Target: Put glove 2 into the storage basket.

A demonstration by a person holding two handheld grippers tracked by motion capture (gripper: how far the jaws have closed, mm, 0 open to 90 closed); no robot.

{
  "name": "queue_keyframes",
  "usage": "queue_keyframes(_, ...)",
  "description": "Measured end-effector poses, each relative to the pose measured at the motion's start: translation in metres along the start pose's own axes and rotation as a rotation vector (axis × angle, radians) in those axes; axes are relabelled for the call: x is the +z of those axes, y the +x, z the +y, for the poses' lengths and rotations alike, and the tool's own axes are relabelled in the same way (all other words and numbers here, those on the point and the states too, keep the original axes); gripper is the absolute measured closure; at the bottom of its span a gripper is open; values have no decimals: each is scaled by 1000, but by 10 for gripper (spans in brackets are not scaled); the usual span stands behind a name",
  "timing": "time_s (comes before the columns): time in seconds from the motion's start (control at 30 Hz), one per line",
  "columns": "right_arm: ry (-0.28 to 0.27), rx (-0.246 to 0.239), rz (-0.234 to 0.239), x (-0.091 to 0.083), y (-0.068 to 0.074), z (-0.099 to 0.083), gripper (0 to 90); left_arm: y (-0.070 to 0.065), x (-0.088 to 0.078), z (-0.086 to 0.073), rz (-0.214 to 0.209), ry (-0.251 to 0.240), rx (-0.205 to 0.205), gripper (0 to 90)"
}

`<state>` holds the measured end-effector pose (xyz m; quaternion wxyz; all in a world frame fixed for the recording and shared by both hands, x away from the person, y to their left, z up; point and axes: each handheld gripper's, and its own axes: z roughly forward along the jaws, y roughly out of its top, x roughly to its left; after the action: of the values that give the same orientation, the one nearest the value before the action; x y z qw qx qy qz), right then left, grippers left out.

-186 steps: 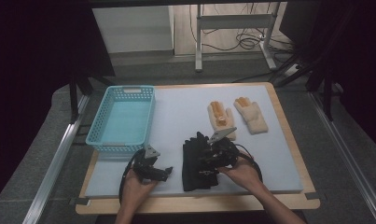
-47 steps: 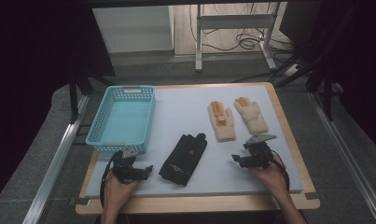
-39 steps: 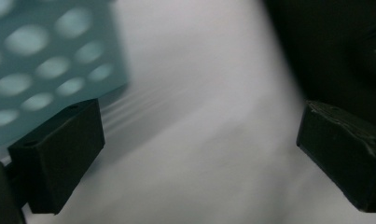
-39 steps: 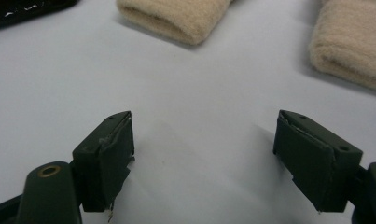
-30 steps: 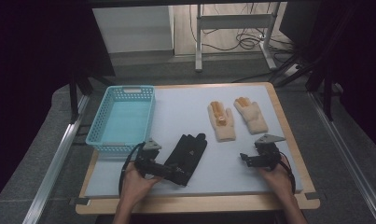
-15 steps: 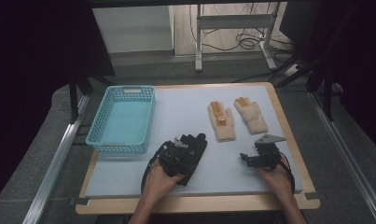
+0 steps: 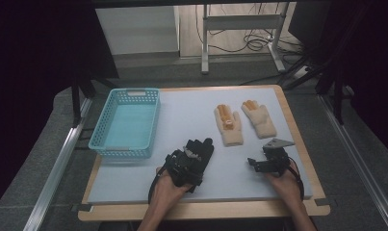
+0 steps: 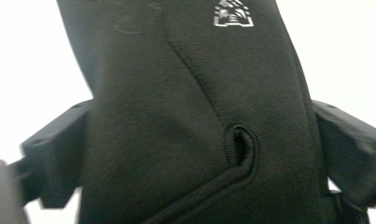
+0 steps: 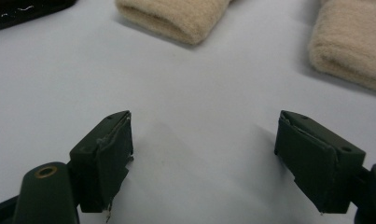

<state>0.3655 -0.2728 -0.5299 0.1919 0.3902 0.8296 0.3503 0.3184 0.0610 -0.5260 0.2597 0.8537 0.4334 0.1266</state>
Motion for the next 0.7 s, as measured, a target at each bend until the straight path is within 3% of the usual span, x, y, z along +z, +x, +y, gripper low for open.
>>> queue_keyframes(0.1,2,-2,-1,0,0,0,189,11,-4,2,6,-5,-5,344)
queue_keyframes(0.13,2,-2,-1,0,0,0,188,13,-5,2,13,-6,-5,477)
queue_keyframes(0.17,2,-2,-1,0,0,0,188,15,-6,2,20,-5,-5,477)
queue_keyframes(0.23,2,-2,-1,0,0,0,188,17,-7,2,32,-8,-8,600)
queue_keyframes(0.47,2,-2,-1,0,0,0,188,27,-17,8,12,-24,-19,641)
queue_keyframes(0.57,1,-3,-1,0,0,0,188,36,-32,21,-4,-47,-22,637)
queue_keyframes(0.7,1,-3,-2,0,0,0,189,41,-46,33,20,-59,-17,632)
